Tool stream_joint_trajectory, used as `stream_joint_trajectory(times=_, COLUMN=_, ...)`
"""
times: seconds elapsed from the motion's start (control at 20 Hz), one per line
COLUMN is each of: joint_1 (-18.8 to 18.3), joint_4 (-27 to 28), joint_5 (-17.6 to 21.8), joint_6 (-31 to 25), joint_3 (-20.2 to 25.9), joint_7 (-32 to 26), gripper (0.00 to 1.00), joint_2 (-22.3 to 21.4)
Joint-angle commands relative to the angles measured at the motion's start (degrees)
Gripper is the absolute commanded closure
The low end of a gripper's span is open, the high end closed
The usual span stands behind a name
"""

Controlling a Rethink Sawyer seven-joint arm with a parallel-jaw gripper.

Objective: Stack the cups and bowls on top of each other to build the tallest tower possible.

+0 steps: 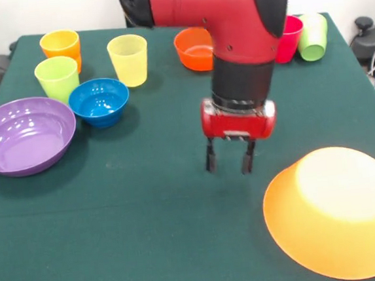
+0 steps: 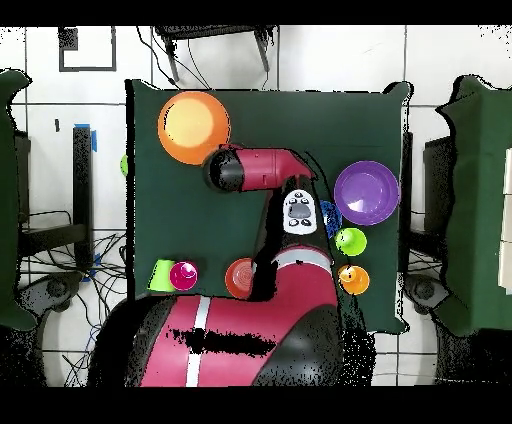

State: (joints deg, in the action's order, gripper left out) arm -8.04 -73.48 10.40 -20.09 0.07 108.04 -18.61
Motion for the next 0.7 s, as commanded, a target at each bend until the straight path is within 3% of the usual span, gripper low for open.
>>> stream_joint_trajectory(times=0.05, joint_1=-0.6, joint_4=-10.1, joint_5=2.9, joint_6=-0.2, joint_3=-1.4, joint_7=4.1, gripper=0.00, joint_2=-8.1)
stream_joint_trajectory(times=0.3, joint_1=-0.7, joint_4=-10.7, joint_5=3.2, joint_6=-0.6, joint_3=-2.4, joint_7=2.8, gripper=0.00, joint_2=-9.4)
stream_joint_trajectory(times=0.55, joint_1=-4.5, joint_4=-10.4, joint_5=3.7, joint_6=-2.3, joint_3=-0.5, joint_7=-2.2, gripper=0.00, joint_2=-11.2)
stream_joint_trajectory(times=0.7, joint_1=-7.5, joint_4=-8.3, joint_5=4.5, joint_6=-1.8, joint_3=2.0, joint_7=-5.1, gripper=0.00, joint_2=-9.5)
